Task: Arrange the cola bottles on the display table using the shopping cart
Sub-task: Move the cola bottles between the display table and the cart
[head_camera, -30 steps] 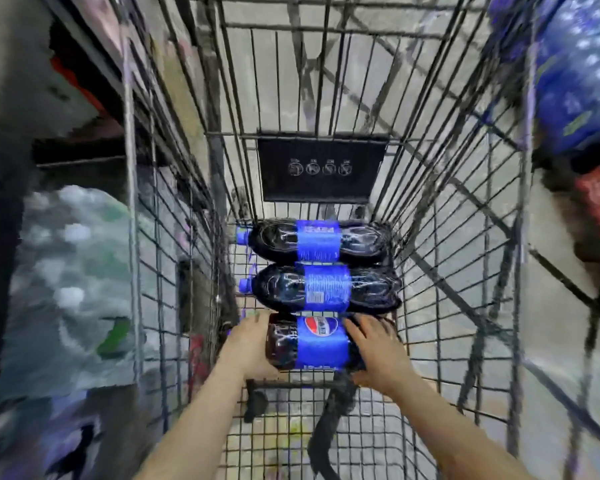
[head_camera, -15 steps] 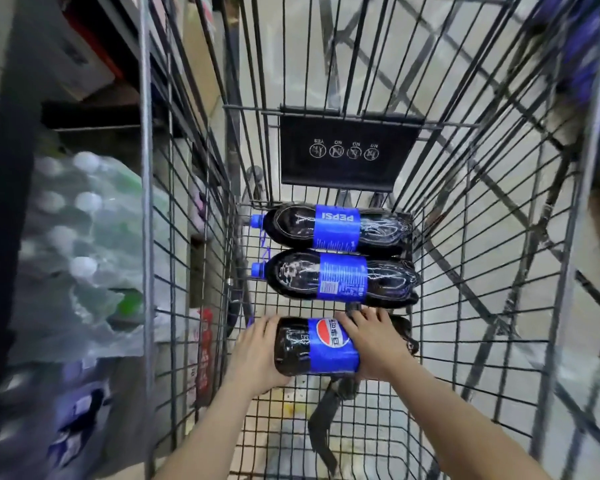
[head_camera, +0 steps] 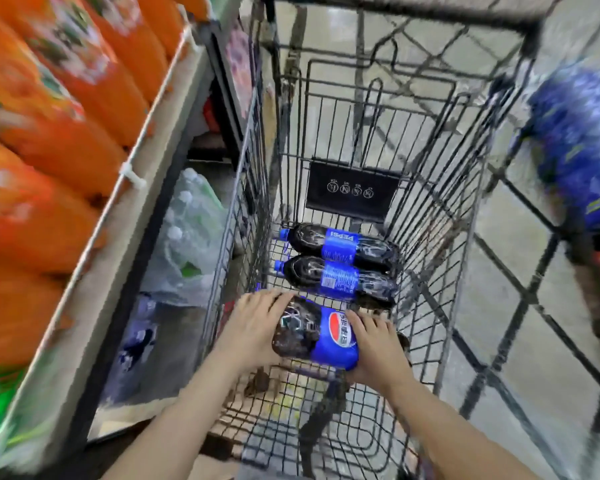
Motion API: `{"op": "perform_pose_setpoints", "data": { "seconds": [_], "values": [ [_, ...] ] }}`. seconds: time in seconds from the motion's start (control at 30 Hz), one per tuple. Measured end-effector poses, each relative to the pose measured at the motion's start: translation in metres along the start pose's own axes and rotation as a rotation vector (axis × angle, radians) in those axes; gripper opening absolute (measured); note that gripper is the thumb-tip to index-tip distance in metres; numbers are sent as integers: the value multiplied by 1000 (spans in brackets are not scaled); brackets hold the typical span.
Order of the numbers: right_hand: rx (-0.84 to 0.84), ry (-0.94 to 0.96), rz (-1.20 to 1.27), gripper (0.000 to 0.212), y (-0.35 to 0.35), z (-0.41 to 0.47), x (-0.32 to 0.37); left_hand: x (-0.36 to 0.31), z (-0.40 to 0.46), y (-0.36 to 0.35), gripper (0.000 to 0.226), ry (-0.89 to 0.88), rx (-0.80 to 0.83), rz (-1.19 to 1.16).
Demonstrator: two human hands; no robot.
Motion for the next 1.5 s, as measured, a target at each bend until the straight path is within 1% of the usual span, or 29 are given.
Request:
{"op": "perform_pose_setpoints", "data": {
  "seconds": [0.1,0.23,0.3,0.43,0.57,0.77,0.9,1.03,1.17,1.33,1.4,1.5],
  "values": [
    [-57,32,-27,124,43,-28,21,-16,-31,55,120,5,-58,60],
    [-63,147,-65,118,82,-77,61,-45,-91,128,104,2,-174,94],
    [-72,218,-84,118,96,-102,78,-60,-125,150,103,-1,-207,126],
    [-134,328,-80,115,111,-150,107,-84,-188,169,103,11,-244,179],
    [-187,374,-43,114,106,-192,130,-96,-237,171,105,28,-212,198],
    [-88,398,-2,112,78,-239,172,-97,-303,166,107,72,-176,199],
    [-41,406,28,112,55,-262,210,-85,-352,158,106,114,-144,188],
    [-20,425,22,109,30,-280,260,-62,-412,150,102,144,-145,148],
    [-5,443,23,109,0,-303,323,-30,-481,144,100,151,-153,109],
    [0,435,5,108,-40,-332,408,18,-566,139,102,197,-104,79],
    [-2,457,8,108,-50,-339,447,44,-601,138,103,249,-81,72],
    [10,483,9,108,-56,-343,485,69,-632,140,106,293,-78,46]
  ]
}}
Point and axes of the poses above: each hand's wrist, its own z-axis towards the middle knuckle, its own y-axis out of the back of the hand, x = y × z, the point moved 10 cm from there along z, towards the middle knuckle
